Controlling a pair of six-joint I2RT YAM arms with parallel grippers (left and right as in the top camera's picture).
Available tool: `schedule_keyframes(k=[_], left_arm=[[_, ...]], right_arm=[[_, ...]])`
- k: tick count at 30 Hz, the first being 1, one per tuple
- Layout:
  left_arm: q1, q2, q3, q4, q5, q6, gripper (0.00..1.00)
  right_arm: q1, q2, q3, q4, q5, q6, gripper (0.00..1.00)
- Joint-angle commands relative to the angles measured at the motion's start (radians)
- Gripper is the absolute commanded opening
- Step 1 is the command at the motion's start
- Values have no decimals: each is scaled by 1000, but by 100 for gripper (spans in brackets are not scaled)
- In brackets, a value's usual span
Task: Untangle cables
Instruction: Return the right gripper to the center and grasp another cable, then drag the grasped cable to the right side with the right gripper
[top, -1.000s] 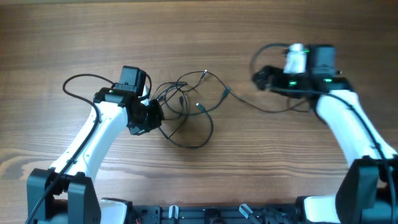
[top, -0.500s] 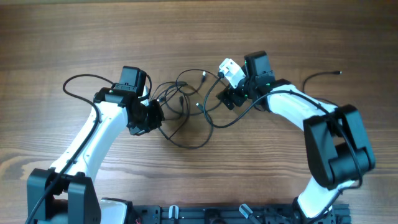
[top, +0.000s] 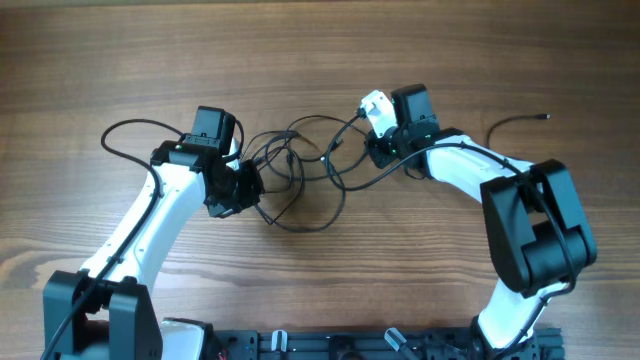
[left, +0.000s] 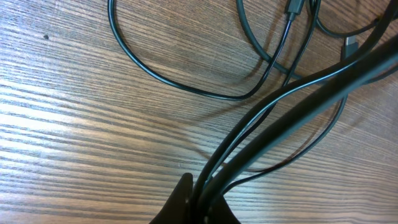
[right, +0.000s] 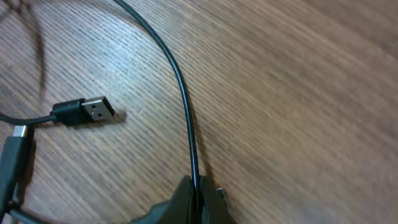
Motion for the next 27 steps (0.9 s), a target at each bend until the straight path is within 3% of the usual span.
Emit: schedule_keyframes(k=[1,5,9,12,16,18,26,27], left_arm=[[-5,-15,0,-2,5,-10,4],[-5,-15,0,-12,4,-10,4],[-5,-15,0,-13,5,-10,4],[-5,-15,0,-13,5,-10,4],[-5,-15,0,-12,4,-10,4],[-5,-15,0,-12,5,-10,4],[-5,-15,0,-11,4,-10,4],[-5,-15,0,-11,5,-10,4]], right_arm=[[-39,-109,3,-22,18,100,4],[-193,-296,3,-51,13,417,4],[-511,-429,3,-101,-174,676,4],[-806,-429,2,-158,-261,782,4],[-1012,-429,2,-209,-256,830,4],[-1067,-428,-5,-212,-230,891,4],[-1073,-427,-5,-345,95,886,5],[-1073,-427,-5,-350,97,886,21]])
